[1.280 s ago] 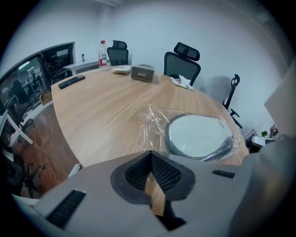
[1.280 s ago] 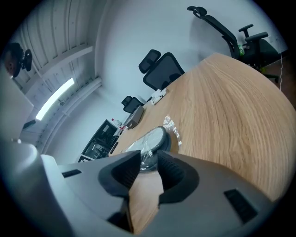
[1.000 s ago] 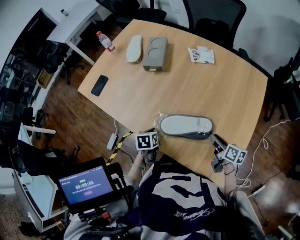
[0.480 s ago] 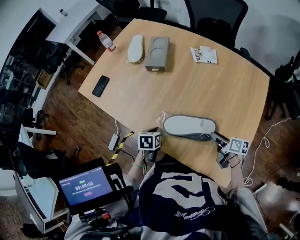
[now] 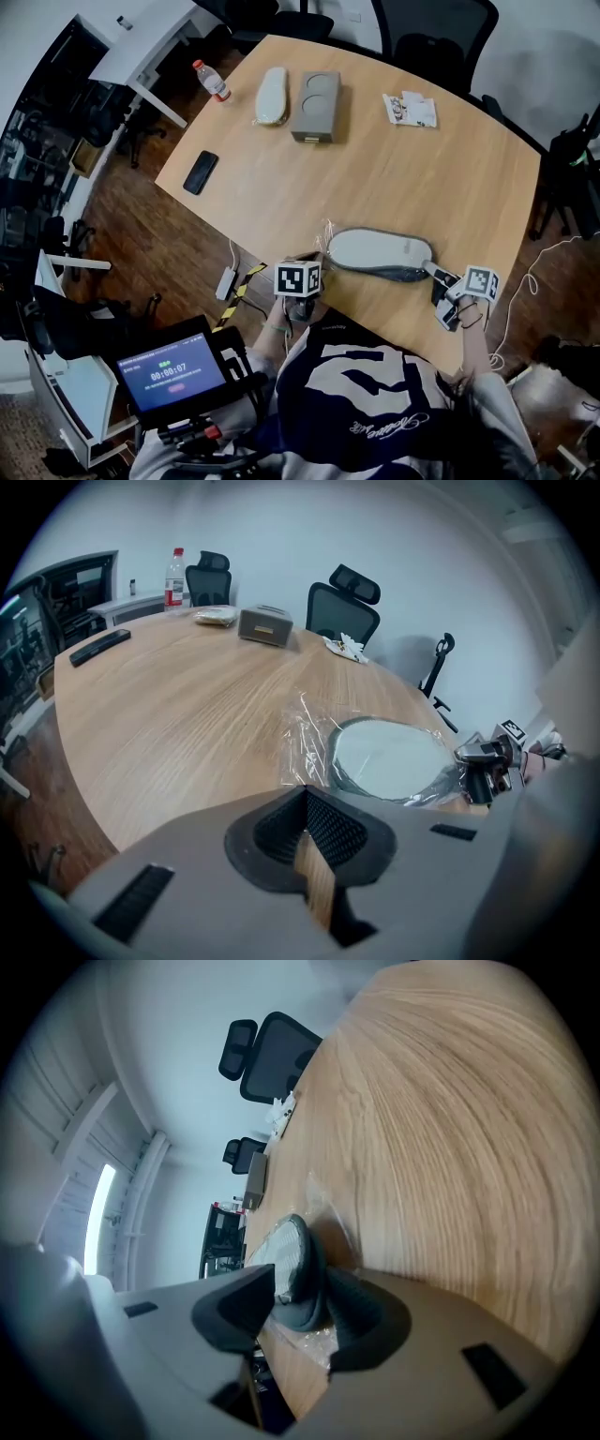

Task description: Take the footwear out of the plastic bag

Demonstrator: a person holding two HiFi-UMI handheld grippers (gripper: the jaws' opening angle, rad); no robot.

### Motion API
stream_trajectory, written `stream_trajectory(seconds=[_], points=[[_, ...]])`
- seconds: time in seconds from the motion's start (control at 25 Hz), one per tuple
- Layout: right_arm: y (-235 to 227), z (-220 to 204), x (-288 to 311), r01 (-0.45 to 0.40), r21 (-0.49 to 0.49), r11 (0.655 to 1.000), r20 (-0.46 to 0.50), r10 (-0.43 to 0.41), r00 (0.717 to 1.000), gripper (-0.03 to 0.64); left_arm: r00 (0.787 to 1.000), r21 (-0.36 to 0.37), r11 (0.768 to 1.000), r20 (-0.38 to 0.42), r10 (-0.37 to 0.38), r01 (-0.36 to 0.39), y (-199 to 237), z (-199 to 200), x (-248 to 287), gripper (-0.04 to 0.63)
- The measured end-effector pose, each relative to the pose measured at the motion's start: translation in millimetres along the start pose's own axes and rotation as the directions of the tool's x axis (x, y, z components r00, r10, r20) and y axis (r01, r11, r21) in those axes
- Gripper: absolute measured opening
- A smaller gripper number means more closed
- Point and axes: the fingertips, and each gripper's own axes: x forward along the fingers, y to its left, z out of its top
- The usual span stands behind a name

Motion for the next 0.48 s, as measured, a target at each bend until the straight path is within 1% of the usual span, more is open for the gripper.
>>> stream_trajectory(seconds=[0.04,0.08,0.12,0.2,0.24,0.32,0.48], points=[[2,1,4,-0.005,-0.002,1.000,0.001,0.005,1.000,0.162,1.000,0.015,1.000,0.000,0.007,-0.007,-1,1,1,0.002],[4,2,7,-0.008,-0.004,1.000,0.006,0.008,1.000,0.123,1.000,0.032,0.999,-0.001,0.015,-0.015,-2,3,3,0.002],[5,3,9,-0.013,-0.002,1.000,0.012,0.013,1.000,0.106,1.000,0.049,0.999,-0.002,0.021,-0.021,-3,5,4,0.002],[6,5,11,-0.025,0.013,1.000,0.024,0.025,0.999,0.101,1.000,0.064,0.998,0.002,0.025,-0.025,-3,7,5,0.002],[5,6,12,-0.033,0.013,0.999,0.027,0.032,0.999,0.097,1.000,0.058,0.998,0.005,0.021,-0.022,-3,7,5,0.002],[5,6,10,-0.038,-0.003,0.999,0.033,0.038,0.999,0.089,1.000,0.026,1.000,0.015,0.005,-0.006,-1,8,4,0.002],[10,8,0,-0.026,-0.021,0.999,0.087,0.028,0.996,0.081,0.999,-0.079,0.996,0.038,-0.028,0.031,3,9,4,0.002]])
